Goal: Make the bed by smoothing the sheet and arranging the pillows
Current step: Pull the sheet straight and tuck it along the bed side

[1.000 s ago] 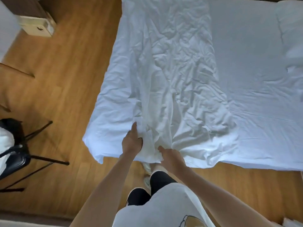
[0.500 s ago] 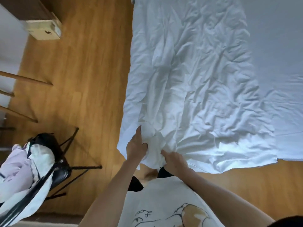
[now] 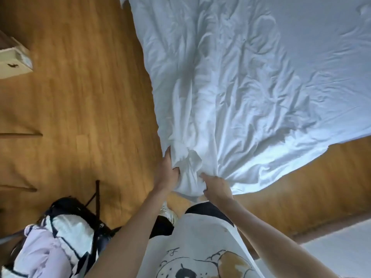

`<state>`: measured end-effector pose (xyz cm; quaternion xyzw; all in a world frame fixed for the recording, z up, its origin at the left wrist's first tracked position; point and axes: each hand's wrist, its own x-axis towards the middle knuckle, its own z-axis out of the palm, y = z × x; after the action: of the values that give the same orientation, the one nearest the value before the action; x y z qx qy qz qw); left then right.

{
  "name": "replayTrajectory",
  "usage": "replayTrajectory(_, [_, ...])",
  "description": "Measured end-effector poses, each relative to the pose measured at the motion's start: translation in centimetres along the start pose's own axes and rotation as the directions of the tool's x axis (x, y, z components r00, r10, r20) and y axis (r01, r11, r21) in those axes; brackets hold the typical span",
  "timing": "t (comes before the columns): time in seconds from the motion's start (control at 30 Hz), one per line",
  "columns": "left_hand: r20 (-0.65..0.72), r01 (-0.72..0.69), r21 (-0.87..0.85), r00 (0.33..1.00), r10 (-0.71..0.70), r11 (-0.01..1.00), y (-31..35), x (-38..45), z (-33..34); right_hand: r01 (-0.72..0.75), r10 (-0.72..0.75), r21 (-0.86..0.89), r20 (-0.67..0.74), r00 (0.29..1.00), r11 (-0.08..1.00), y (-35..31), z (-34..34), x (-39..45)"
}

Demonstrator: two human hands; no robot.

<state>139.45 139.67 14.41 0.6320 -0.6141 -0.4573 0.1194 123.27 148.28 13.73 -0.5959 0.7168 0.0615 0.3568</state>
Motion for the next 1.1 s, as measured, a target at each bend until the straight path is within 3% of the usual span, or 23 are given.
replayTrajectory(0.1, [0.009,-0.021,-0.197,1.0,0.023,0.98,-3.4,-1.4,-3.6,0.04,-0.039,0.037,-0.032,0.999,0.999,-3.9,2.0,-1.2])
replayTrajectory(0.17, [0.021,0.012,-0.278,1.0,-0.007,0.96,-5.0,-2.9,-4.6,0.041,-0.041,-0.027,-0.013,0.999,0.999,-5.0,3.3,-1.9])
replayTrajectory(0.3, [0.045,0.206,-0.149,0.978,-0.202,0.967,-7.9,-5.1,-2.6,0.045,-0.032,-0.205,0.065,0.997,0.978,-4.2,5.8,-2.6])
replayTrajectory(0.37, [0.187,0.321,0.03,0.929,-0.321,0.947,-9.8,-5.2,-1.8,0.039,-0.009,-0.271,0.112,0.994,0.962,-3.2,7.6,-2.9])
replayTrajectory(0.4, [0.289,0.33,0.206,0.879,-0.379,0.921,-10.9,-5.0,-1.7,0.046,0.001,-0.324,0.144,0.99,0.945,-2.7,8.5,-3.0])
replayTrajectory(0.47, [0.39,0.265,0.523,0.771,-0.504,0.81,-12.2,-4.8,-2.5,0.064,0.029,-0.395,0.224,0.974,0.916,-1.9,9.6,-3.1])
replayTrajectory(0.5, [0.39,0.252,0.593,0.741,-0.546,0.765,-12.3,-4.6,-3.1,0.049,0.057,-0.397,0.251,0.966,0.917,-1.8,9.8,-3.0])
replayTrajectory(0.63, [0.359,0.125,0.696,0.792,-0.493,0.707,-11.2,-2.1,-5.2,-0.037,0.109,-0.28,0.249,0.962,0.959,-2.1,9.1,-0.9])
replayTrajectory(0.73, [0.351,0.106,0.713,0.802,-0.484,0.693,-10.3,-0.2,-5.9,-0.046,0.101,-0.214,0.255,0.962,0.976,-2.6,7.5,1.6])
replayTrajectory(0.9, [0.35,0.088,0.69,0.828,-0.437,0.719,-8.9,2.9,-7.0,-0.066,0.1,-0.172,0.197,0.975,0.983,-3.8,4.2,6.8])
replayTrajectory(1.1, [0.398,0.058,0.664,0.817,-0.418,0.746,-10.1,8.2,-11.4,-0.127,0.157,-0.141,0.222,0.962,0.982,-7.0,1.9,12.3])
